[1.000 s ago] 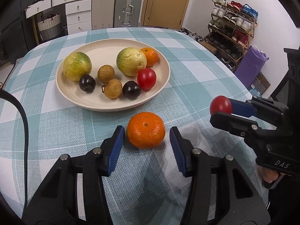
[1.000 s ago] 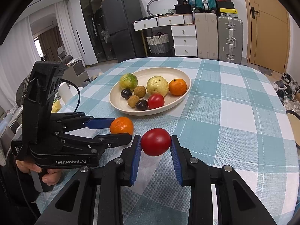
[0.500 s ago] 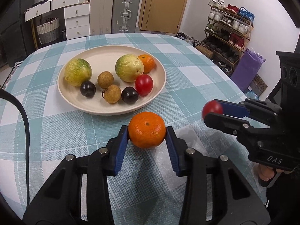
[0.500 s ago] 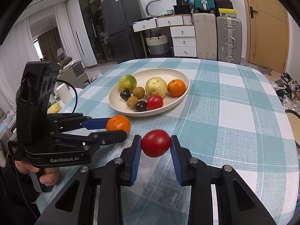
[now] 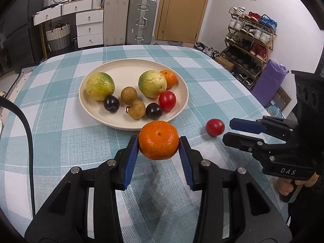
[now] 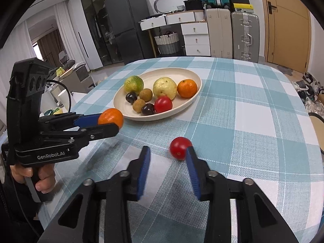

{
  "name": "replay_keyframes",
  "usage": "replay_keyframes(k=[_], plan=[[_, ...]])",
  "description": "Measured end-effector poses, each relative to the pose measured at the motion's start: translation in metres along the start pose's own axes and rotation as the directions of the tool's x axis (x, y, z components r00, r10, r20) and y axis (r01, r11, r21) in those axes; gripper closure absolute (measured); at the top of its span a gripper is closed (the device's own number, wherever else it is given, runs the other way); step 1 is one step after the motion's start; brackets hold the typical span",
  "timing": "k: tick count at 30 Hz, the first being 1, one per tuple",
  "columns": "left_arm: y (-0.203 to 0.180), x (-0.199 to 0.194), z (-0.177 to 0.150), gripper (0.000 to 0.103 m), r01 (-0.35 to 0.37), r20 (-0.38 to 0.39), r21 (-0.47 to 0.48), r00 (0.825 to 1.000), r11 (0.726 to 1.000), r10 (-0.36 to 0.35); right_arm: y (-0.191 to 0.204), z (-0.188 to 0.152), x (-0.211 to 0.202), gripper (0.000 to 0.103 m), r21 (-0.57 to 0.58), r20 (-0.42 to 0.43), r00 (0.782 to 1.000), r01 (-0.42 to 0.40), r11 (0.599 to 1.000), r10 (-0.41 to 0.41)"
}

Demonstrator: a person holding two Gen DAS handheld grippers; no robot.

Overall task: Organize fruits
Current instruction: 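Carry the orange and red tomato over the cream plate with both tools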

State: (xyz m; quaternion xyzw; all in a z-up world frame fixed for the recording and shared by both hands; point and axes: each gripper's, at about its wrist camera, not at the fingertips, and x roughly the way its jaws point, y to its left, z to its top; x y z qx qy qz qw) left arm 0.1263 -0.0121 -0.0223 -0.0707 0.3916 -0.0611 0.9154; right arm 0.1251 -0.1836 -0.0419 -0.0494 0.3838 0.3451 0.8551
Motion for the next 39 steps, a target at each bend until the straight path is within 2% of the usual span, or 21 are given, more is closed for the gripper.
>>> replay_keyframes(k=[6, 15, 20, 23, 28, 35, 39], plan=[[0.005, -0.003, -0.001, 0.066, -0.001, 0.009, -0.009, 1.0, 1.0, 0.001, -0.015, 0.003, 0.013, 0.055, 0.056, -0.054, 0.998, 0.042, 0.998, -0.039], [0.016, -0.002, -0.001, 0.066, 0.018, 0.017, -0.041, 1.0, 0.999, -0.017, 0.002, 0.006, 0.032, 0.055, -0.012, -0.118, 0.991, 0.062, 0.998, -0.062], [0.022, -0.003, 0.002, 0.066, 0.02, 0.023, -0.047, 1.0, 0.999, -0.019, 0.01, 0.008, 0.038, 0.062, -0.045, -0.131, 0.986, 0.096, 0.994, -0.101], [0.025, -0.003, 0.002, 0.066, 0.02, 0.027, -0.051, 0.999, 0.998, -0.019, 0.011, 0.006, 0.036, 0.064, -0.046, -0.129, 0.987, 0.091, 0.995, -0.097], [0.028, -0.001, 0.002, 0.066, 0.02, 0.022, -0.059, 1.0, 0.998, -0.019, 0.008, 0.007, 0.035, 0.075, -0.044, -0.124, 0.986, 0.11, 0.993, -0.114], [0.029, -0.005, 0.005, 0.066, 0.011, 0.037, -0.06, 0.999, 0.998, -0.009, 0.007, 0.01, 0.03, 0.075, -0.028, -0.099, 0.991, 0.093, 0.995, -0.095], [0.029, -0.008, 0.01, 0.066, -0.005, 0.051, -0.048, 0.999, 0.999, 0.007, 0.009, 0.019, 0.019, 0.075, -0.022, -0.045, 0.997, 0.067, 0.998, -0.068]])
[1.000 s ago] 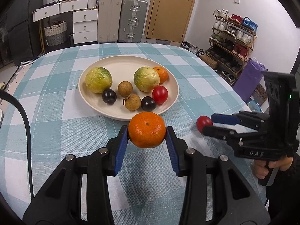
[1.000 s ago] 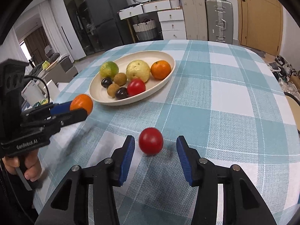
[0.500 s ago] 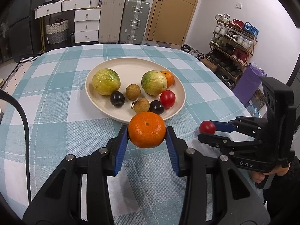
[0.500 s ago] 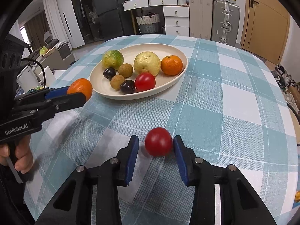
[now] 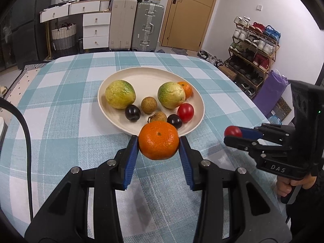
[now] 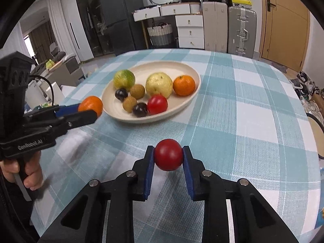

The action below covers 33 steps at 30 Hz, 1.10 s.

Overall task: Organize fruits
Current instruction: 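Carry the orange and red tomato over the cream plate with both tools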

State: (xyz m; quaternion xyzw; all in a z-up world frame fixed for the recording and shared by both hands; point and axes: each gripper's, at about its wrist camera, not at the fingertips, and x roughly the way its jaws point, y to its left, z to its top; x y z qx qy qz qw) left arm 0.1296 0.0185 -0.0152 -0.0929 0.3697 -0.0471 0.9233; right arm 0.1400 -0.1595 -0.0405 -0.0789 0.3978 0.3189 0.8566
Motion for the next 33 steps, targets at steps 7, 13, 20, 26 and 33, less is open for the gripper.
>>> replay_keyframes(k=[7, 13, 20, 26, 33], plan=[[0.002, -0.004, 0.014, 0.066, -0.018, 0.029, 0.011, 0.999, 1.0, 0.018, 0.004, 0.022, -0.007, 0.075, -0.008, 0.063, 0.998, -0.018, 1.0, 0.018], [0.004, -0.002, 0.027, 0.066, -0.024, 0.05, 0.011, 0.998, 1.0, 0.023, 0.002, 0.039, -0.002, 0.075, -0.004, 0.087, 0.996, -0.027, 1.0, 0.027], [0.006, 0.01, 0.042, 0.066, -0.027, 0.057, 0.012, 0.998, 1.0, 0.026, -0.002, 0.055, 0.01, 0.075, 0.012, 0.096, 0.995, -0.031, 0.999, 0.029], [0.006, 0.029, 0.058, 0.066, -0.035, 0.055, 0.033, 0.998, 0.999, 0.033, -0.009, 0.063, 0.026, 0.075, 0.029, 0.087, 0.996, -0.029, 0.999, 0.027], [0.012, 0.054, 0.072, 0.065, -0.036, 0.039, 0.027, 0.999, 0.999, 0.035, -0.015, 0.067, 0.043, 0.075, 0.043, 0.074, 0.997, -0.02, 0.999, 0.017]])
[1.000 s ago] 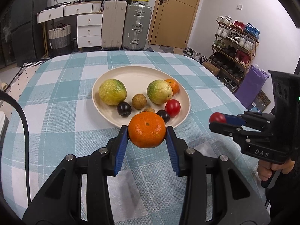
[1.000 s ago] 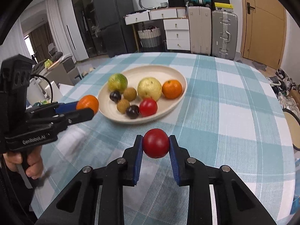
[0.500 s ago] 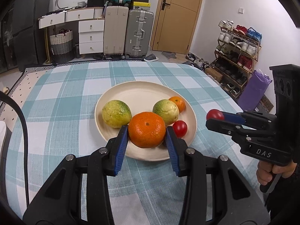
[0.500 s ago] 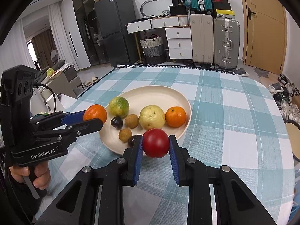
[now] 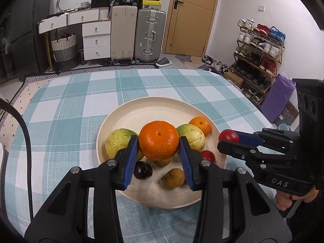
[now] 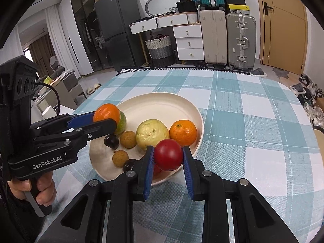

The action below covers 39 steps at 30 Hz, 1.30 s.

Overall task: Organize fruits
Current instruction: 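Carry the orange and red tomato over the cream plate with both tools, then open both tools to release the orange and tomato onto the plate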

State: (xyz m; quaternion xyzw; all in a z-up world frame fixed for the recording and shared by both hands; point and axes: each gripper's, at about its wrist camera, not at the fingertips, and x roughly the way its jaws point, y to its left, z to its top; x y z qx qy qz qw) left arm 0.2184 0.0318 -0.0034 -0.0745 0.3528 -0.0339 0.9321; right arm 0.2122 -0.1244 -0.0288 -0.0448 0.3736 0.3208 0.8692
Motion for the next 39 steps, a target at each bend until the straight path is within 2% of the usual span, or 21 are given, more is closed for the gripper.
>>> replay_keyframes(k=[20, 27, 29, 33, 34, 37, 38, 39], plan=[[-0.003, 0.046, 0.019, 0.065, -0.013, -0.023, 0.042, 1.0, 0.999, 0.014, -0.002, 0.003, 0.018, 0.075, -0.022, -0.02, 1.0, 0.009, 1.0, -0.01], [0.0, 0.051, 0.018, 0.065, -0.013, -0.03, 0.04, 0.999, 0.999, 0.014, -0.003, 0.002, 0.018, 0.075, -0.023, -0.016, 1.0, 0.002, 1.0, -0.002], [0.0, 0.051, 0.017, 0.065, -0.013, -0.031, 0.04, 0.999, 0.999, 0.014, -0.003, 0.002, 0.018, 0.073, -0.023, -0.016, 1.0, -0.001, 1.0, 0.0], [0.0, 0.045, 0.017, 0.064, -0.017, -0.023, 0.045, 1.0, 0.999, 0.018, -0.001, -0.001, 0.011, 0.064, -0.03, -0.002, 1.0, -0.008, 1.0, 0.008], [0.0, 0.042, 0.017, 0.061, -0.02, -0.02, 0.045, 1.0, 0.999, 0.021, -0.001, -0.002, 0.008, 0.06, -0.029, 0.004, 1.0, -0.005, 1.0, 0.005], [0.001, 0.027, 0.017, 0.04, -0.021, 0.017, 0.043, 1.0, 0.999, 0.02, -0.002, -0.006, -0.001, 0.052, -0.027, 0.019, 1.0, 0.004, 1.0, -0.003], [0.002, 0.02, 0.016, 0.027, -0.023, 0.031, 0.04, 0.999, 0.999, 0.021, -0.003, -0.006, -0.003, 0.05, -0.026, 0.02, 1.0, 0.005, 1.0, -0.005], [0.002, 0.014, 0.016, 0.019, -0.026, 0.045, 0.036, 0.999, 0.999, 0.025, -0.003, -0.008, -0.006, 0.042, -0.023, 0.021, 1.0, 0.007, 1.0, -0.006]])
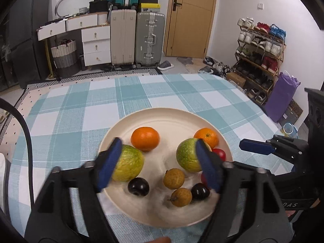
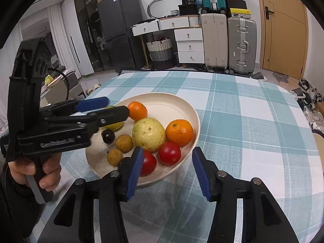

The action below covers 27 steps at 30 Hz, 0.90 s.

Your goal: Organize fruits

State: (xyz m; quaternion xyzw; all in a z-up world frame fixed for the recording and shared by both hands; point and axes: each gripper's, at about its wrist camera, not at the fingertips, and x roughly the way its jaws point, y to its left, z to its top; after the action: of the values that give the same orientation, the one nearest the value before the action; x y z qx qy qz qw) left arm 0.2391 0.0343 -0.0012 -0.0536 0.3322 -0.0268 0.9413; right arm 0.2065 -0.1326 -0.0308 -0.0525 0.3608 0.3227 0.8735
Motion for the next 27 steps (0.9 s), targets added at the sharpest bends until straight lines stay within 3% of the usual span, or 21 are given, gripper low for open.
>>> replay_keyframes(k=[1, 4, 6, 9, 19, 27], plan=[[0.001, -0.007, 0.0, 0.018, -0.003, 0.015, -0.004, 1.0, 1.0, 0.003, -0.001, 0.0, -0.001, 0.032, 0.004, -0.002, 1.0, 0.0, 1.0, 0.0], [0.003, -0.024, -0.002, 0.015, -0.016, 0.03, -0.002, 0.999, 1.0, 0.016, -0.003, -0.002, -0.009, 0.017, 0.022, 0.018, 1.0, -0.009, 1.0, 0.009], [0.005, -0.038, -0.006, 0.002, -0.031, 0.047, -0.006, 0.998, 1.0, 0.031, -0.004, -0.004, -0.015, 0.01, 0.036, 0.032, 0.999, -0.013, 0.999, 0.011], [0.008, -0.058, -0.015, 0.001, -0.032, 0.082, -0.013, 0.996, 0.999, 0.033, -0.004, -0.006, -0.022, 0.0, 0.042, 0.055, 0.998, -0.007, 0.999, 0.005], [0.003, -0.108, -0.05, 0.001, -0.036, 0.146, -0.035, 0.988, 0.999, 0.041, 0.009, -0.022, -0.04, 0.0, 0.006, 0.114, 0.993, -0.013, 1.0, 0.012], [-0.004, -0.114, -0.071, 0.001, -0.05, 0.175, -0.03, 0.983, 0.998, 0.055, 0.019, -0.028, -0.056, 0.0, -0.028, 0.18, 0.984, 0.004, 1.0, 0.001]])
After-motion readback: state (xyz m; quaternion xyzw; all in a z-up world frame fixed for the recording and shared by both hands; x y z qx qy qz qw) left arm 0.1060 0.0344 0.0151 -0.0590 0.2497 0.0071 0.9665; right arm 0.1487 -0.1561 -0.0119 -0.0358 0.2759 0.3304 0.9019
